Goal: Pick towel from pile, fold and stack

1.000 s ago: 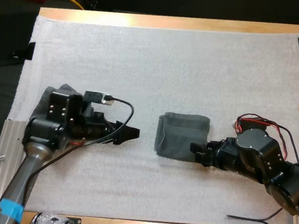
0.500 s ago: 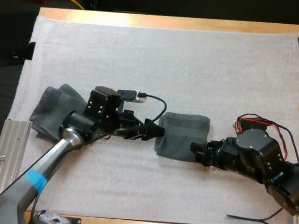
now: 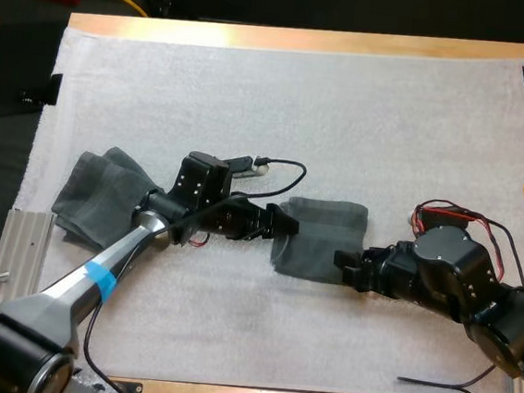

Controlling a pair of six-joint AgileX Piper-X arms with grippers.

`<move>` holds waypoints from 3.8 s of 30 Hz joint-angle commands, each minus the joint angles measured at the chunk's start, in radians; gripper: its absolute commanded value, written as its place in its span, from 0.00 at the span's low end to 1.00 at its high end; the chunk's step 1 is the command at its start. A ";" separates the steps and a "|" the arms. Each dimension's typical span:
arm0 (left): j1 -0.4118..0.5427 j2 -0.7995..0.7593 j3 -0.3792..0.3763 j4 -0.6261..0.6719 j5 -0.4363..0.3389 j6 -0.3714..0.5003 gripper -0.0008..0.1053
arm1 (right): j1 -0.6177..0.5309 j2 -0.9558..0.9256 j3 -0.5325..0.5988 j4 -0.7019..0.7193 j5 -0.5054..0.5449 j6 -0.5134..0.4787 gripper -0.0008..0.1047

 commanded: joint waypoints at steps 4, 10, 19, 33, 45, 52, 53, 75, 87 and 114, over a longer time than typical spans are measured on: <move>-0.005 0.043 -0.003 -0.056 -0.012 -0.047 0.69 | 0.000 -0.006 -0.003 0.005 0.005 -0.013 0.57; -0.005 0.130 -0.041 -0.058 -0.019 -0.050 0.69 | 0.000 -0.006 -0.003 0.005 0.005 -0.013 0.57; -0.005 0.201 -0.106 -0.009 0.007 -0.050 0.68 | 0.000 -0.006 -0.003 0.005 0.005 -0.013 0.57; -0.108 0.214 -0.110 0.039 -0.019 -0.091 0.68 | 0.000 -0.006 -0.003 0.007 0.005 -0.013 0.57; -0.166 0.218 -0.114 0.039 0.035 -0.155 0.66 | 0.000 -0.006 -0.003 0.039 0.003 -0.013 0.57; -0.179 0.218 -0.114 0.039 0.034 -0.155 0.39 | 0.000 -0.006 -0.003 0.041 0.003 -0.013 0.57; -0.179 0.218 -0.114 0.039 0.036 -0.155 0.33 | 0.000 -0.006 -0.003 0.041 0.003 -0.013 0.57; -0.104 0.041 -0.121 0.046 0.055 -0.058 0.01 | 0.000 -0.006 -0.003 0.041 0.003 -0.013 0.57; 0.061 -0.128 -0.121 0.046 0.102 -0.058 0.01 | 0.000 -0.006 -0.003 0.041 0.003 -0.013 0.57; 0.669 -0.388 -0.120 0.439 0.057 0.345 0.01 | 0.000 -0.006 -0.003 -0.101 -0.048 0.034 0.57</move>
